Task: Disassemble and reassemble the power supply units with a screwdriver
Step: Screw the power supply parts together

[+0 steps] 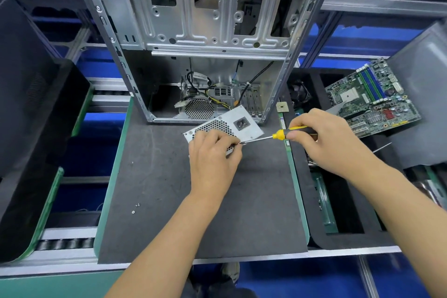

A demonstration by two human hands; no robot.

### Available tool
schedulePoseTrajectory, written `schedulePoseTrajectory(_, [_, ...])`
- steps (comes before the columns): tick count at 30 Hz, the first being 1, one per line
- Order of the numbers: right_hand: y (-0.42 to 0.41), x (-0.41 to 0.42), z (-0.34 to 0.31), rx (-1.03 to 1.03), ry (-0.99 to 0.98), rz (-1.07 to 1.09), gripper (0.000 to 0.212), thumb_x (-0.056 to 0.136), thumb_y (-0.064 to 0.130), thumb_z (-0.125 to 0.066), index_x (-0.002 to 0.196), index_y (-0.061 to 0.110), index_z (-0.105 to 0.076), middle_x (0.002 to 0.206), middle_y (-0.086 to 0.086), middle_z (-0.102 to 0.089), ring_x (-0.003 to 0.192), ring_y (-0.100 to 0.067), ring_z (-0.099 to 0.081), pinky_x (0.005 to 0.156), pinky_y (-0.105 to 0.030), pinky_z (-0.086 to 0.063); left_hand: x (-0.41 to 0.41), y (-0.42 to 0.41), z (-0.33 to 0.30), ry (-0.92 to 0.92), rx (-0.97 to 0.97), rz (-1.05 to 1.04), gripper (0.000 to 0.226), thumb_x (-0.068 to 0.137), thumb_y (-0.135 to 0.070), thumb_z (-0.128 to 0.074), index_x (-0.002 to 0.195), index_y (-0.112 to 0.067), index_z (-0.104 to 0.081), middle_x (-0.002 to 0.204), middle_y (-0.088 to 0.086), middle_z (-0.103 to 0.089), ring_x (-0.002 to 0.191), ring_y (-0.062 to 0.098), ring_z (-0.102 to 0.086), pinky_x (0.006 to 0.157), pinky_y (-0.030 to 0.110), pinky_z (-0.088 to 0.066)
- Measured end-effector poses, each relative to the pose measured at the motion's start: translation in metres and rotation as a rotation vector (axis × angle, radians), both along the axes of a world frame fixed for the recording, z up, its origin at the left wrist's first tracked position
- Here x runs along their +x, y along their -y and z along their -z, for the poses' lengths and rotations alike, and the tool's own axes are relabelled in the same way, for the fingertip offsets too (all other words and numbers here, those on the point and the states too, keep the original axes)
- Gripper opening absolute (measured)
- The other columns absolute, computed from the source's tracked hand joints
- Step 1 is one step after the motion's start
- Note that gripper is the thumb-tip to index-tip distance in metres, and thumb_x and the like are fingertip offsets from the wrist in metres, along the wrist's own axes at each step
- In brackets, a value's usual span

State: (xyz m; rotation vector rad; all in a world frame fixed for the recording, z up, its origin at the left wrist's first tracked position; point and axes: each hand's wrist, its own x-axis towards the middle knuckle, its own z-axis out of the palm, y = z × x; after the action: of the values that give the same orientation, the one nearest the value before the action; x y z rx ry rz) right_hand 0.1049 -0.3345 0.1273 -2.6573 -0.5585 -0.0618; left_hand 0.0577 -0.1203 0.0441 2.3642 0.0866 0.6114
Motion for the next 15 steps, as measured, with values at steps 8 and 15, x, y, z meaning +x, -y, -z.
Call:
schedulePoseTrajectory(8, [-0.012,0.002,-0.018,-0.056,-0.019,0.048,0.021,0.086,0.032,-0.072,0.095,0.013,-0.076,0.082,-0.004,-0.056,0.074,-0.023,-0.055,0.070,-0.027,-0.040,0.002,0.000,0.001,-0.011,0.009,-0.004,0.006,0.079,-0.014,-0.082,0.081,-0.016,-0.077,0.082,-0.002,-0.066,0.080,0.028,-0.052,0.075,0.035,-0.038])
schedulePoseTrajectory(15, [-0.060,0.002,-0.068,-0.307,0.034,-0.250,0.026,0.094,0.017,-0.058,0.120,0.016,-0.065,0.109,-0.004,-0.042,0.091,-0.025,-0.043,0.090,-0.042,-0.043,0.002,0.001,0.002,-0.004,0.002,-0.003,0.006,0.078,-0.012,-0.082,0.081,-0.015,-0.077,0.081,-0.002,-0.065,0.079,0.028,-0.052,0.072,0.036,-0.038])
